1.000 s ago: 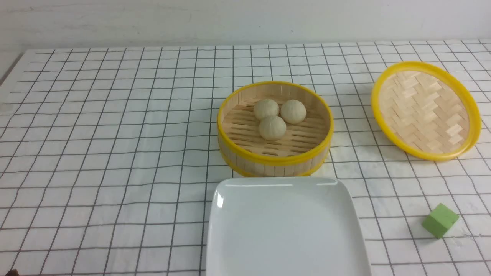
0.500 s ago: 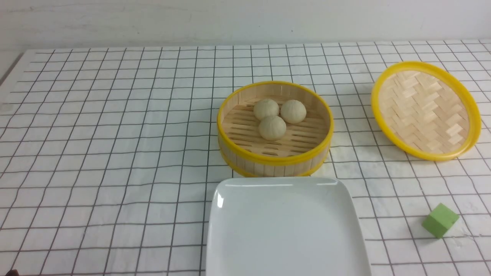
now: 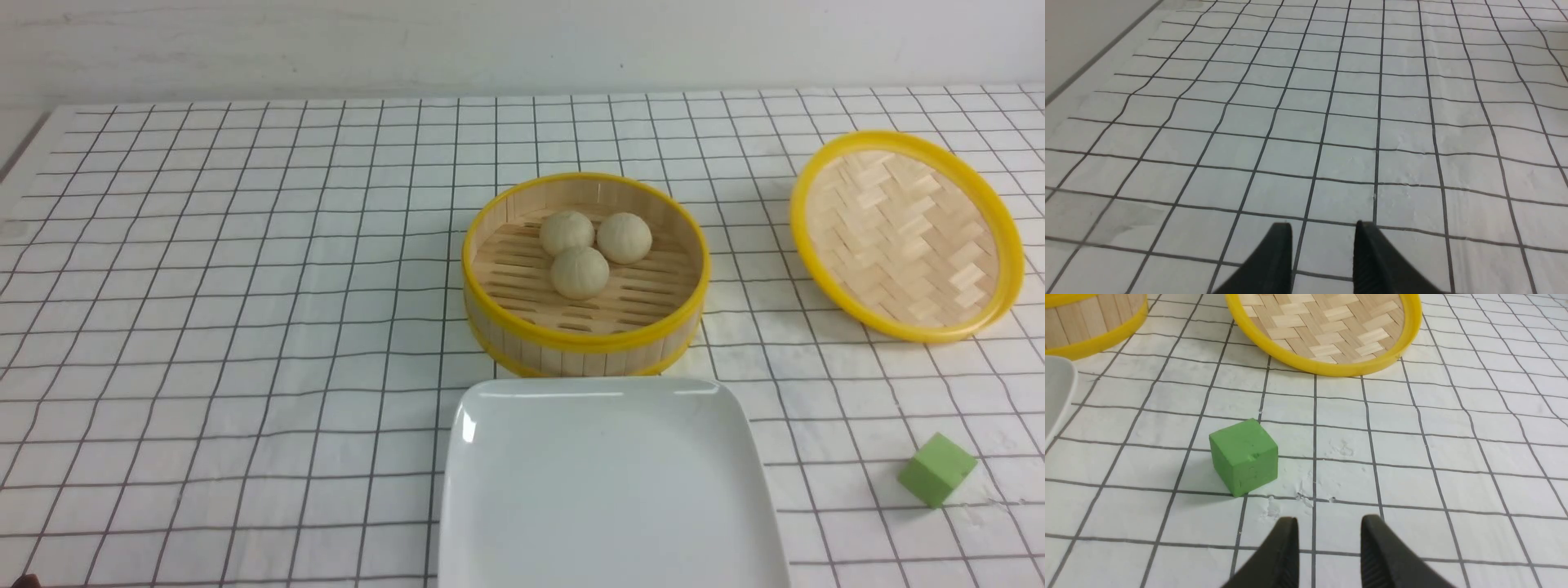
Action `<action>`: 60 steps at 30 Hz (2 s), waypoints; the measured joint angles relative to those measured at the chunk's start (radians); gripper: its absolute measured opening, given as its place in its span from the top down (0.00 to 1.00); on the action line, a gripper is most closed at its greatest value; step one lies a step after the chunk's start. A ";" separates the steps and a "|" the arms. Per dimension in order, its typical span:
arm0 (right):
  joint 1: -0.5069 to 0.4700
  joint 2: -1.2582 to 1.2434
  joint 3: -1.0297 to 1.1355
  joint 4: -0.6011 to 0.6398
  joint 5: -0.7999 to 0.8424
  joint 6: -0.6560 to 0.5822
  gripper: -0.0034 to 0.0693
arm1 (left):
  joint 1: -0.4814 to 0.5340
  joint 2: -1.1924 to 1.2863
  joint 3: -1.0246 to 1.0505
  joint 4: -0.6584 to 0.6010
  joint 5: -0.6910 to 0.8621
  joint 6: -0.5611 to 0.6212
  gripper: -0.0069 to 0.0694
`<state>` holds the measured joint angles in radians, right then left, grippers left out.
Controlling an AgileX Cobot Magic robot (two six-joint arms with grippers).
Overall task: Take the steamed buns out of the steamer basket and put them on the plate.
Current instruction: Use the right arm to grab the steamed stuffed bun that is closest to it
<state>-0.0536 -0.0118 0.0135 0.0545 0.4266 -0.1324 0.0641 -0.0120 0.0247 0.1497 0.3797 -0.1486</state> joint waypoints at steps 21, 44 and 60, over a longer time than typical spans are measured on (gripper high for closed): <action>0.000 0.000 0.012 0.111 -0.117 0.000 0.62 | 0.000 0.000 0.000 0.000 0.000 0.000 0.59; 0.000 -0.001 -0.401 0.296 0.099 0.012 0.62 | 0.000 0.000 0.000 0.000 0.000 0.000 0.59; 0.000 -0.002 -0.407 0.429 0.027 0.018 0.62 | 0.000 0.000 0.000 0.000 0.000 0.000 0.59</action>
<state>-0.0536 -0.0138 -0.3937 0.4835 0.4537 -0.1147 0.0641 -0.0120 0.0247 0.1497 0.3797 -0.1486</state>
